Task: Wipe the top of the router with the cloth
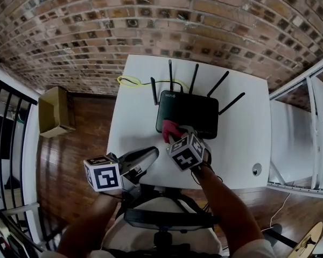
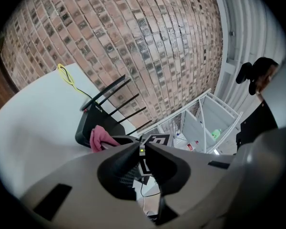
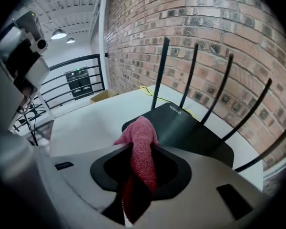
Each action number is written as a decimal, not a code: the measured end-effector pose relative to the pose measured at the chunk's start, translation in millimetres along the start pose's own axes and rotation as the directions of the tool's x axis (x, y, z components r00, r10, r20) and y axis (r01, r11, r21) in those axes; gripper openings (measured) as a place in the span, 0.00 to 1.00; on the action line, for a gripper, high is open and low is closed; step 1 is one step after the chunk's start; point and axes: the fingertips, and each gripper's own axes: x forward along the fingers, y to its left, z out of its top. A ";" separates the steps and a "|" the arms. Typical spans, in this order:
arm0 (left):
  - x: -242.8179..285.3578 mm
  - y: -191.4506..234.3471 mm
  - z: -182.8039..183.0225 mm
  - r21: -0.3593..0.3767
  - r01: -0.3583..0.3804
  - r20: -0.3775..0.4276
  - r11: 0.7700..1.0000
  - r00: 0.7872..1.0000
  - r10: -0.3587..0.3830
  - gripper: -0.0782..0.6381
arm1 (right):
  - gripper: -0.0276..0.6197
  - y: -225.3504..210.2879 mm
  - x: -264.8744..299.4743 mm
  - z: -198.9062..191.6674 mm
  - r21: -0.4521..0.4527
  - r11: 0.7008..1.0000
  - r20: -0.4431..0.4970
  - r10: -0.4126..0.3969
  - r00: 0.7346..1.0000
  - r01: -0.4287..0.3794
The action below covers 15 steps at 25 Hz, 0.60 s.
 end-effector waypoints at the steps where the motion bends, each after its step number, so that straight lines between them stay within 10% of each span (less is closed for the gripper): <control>1: 3.2 -2.5 -0.6 -0.001 0.008 -0.002 1.000 1.000 -0.008 0.17 | 0.24 -5.8 -3.3 -6.0 0.016 1.000 -0.001 -0.008 1.000 0.008; 15: 35.7 -9.8 -22.9 -0.002 0.015 -0.084 1.000 0.996 -0.015 0.17 | 0.24 -70.4 -41.7 -71.7 0.152 0.982 -0.029 -0.105 0.994 0.108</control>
